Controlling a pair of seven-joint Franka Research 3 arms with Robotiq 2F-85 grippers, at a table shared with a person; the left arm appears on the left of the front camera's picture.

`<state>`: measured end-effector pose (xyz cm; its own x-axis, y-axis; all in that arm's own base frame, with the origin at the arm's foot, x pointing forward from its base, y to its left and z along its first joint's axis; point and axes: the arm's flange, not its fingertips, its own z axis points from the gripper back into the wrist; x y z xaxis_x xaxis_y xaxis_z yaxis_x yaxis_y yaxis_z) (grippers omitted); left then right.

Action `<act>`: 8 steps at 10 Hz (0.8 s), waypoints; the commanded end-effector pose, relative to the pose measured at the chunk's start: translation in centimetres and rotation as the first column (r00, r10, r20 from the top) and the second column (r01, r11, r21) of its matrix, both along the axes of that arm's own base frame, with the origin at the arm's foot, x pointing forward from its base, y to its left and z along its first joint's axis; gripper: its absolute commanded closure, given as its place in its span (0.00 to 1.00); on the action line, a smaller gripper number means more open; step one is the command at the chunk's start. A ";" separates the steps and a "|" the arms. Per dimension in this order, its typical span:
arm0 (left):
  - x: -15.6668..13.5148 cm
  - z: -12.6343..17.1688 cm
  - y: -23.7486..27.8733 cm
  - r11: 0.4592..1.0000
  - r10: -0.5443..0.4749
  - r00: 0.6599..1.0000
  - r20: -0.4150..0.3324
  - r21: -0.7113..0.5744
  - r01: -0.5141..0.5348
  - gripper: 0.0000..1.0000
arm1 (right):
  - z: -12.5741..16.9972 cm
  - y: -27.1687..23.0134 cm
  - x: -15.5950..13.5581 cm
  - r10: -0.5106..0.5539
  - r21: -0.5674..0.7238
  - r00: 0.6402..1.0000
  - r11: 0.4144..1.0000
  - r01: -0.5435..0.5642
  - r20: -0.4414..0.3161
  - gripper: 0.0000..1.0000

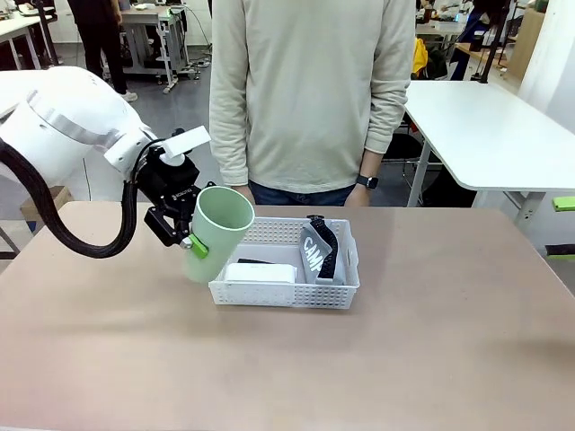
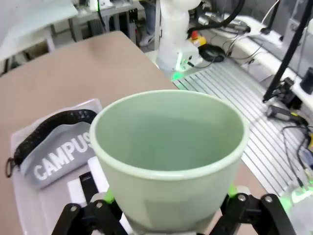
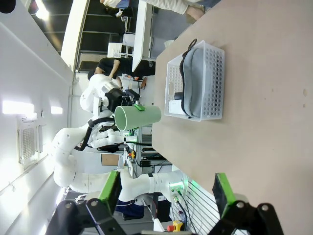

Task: Efficiently arrange items inside the basket to fit them all.
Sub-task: Pick up the Reusable plastic cup and place it inside the Organizing basket.

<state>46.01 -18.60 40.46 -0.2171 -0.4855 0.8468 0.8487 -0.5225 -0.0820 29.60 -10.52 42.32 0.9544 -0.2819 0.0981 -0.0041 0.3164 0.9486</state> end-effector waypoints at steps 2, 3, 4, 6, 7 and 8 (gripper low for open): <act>-1.9 1.8 -0.8 0.998 0.005 1.000 0.017 -0.070 -0.004 0.12 | 0.6 0.1 0.0 -0.009 0.021 1.000 1.000 0.009 -0.008 0.00; -1.9 1.8 -0.8 0.998 0.005 1.000 0.017 -0.070 -0.004 0.12 | 0.6 0.1 0.0 -0.009 0.021 1.000 1.000 0.009 -0.008 0.00; -0.8 1.2 -0.6 1.000 0.003 1.000 0.008 -0.030 -0.003 0.12 | 0.6 0.1 0.0 -0.009 0.021 1.000 1.000 0.009 -0.008 0.00; 1.8 2.8 -2.8 0.994 0.074 0.996 -0.041 0.088 -0.070 0.12 | 0.6 0.1 0.0 -0.009 0.021 1.000 1.000 0.009 -0.008 0.00; 4.3 3.6 -4.7 0.981 0.123 0.981 -0.149 0.169 -0.098 0.12 | 0.6 0.1 0.0 -0.009 0.021 1.000 1.000 0.009 -0.008 0.00; 6.3 3.8 -6.4 0.957 0.175 0.966 -0.190 0.263 -0.122 0.12 | 0.6 0.1 0.0 -0.009 0.021 1.000 1.000 0.009 -0.008 0.00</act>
